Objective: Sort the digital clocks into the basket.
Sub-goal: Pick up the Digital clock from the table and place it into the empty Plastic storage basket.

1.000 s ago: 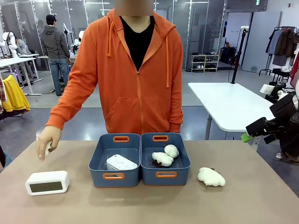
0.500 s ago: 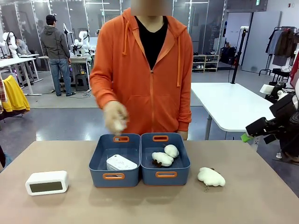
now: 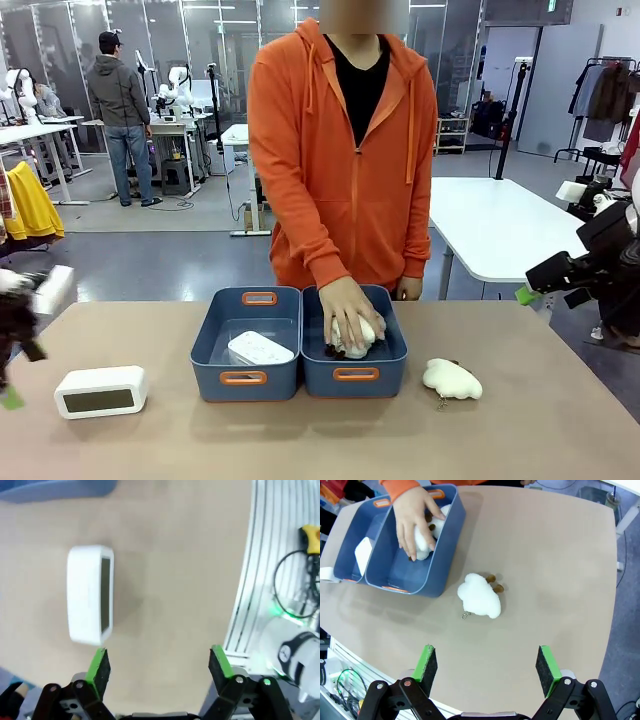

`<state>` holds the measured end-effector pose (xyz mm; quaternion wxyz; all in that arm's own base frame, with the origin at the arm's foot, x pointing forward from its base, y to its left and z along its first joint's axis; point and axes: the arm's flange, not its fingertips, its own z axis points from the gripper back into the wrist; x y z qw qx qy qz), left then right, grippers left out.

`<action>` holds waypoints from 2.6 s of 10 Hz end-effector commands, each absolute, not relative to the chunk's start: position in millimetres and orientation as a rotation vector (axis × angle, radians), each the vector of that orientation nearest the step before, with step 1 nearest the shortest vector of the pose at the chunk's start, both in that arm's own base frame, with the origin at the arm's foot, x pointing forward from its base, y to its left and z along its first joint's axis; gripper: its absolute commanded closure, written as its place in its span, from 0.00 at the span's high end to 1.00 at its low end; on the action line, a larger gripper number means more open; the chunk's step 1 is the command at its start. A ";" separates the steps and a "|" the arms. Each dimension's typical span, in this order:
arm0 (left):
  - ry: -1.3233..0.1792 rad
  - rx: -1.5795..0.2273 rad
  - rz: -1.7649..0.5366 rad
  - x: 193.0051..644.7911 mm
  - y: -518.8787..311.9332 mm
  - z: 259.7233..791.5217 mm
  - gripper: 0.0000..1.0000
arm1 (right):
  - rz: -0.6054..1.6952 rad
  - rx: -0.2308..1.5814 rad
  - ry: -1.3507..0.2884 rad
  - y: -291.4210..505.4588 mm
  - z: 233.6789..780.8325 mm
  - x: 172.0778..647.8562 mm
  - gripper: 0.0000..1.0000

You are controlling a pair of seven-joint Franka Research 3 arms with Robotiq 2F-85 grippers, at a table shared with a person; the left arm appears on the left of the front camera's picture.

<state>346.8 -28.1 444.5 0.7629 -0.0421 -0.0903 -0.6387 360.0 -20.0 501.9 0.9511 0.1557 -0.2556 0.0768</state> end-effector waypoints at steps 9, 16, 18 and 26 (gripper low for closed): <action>-0.172 -0.089 -1.406 465.4 -55.2 382.3 1.00 | 0.144 0.309 -0.516 -18.6 501.2 360.7 1.00; -0.070 -0.079 -1.321 490.4 -28.1 334.5 1.00 | 0.144 0.309 -0.516 -18.6 501.2 360.7 1.00; -0.047 -0.084 -1.307 492.0 -21.7 323.3 0.48 | 0.144 0.309 -0.516 -18.6 501.2 360.7 1.00; -0.155 -0.210 -1.260 475.1 -22.3 383.7 0.00 | 0.144 0.309 -0.516 -18.6 501.2 360.7 1.00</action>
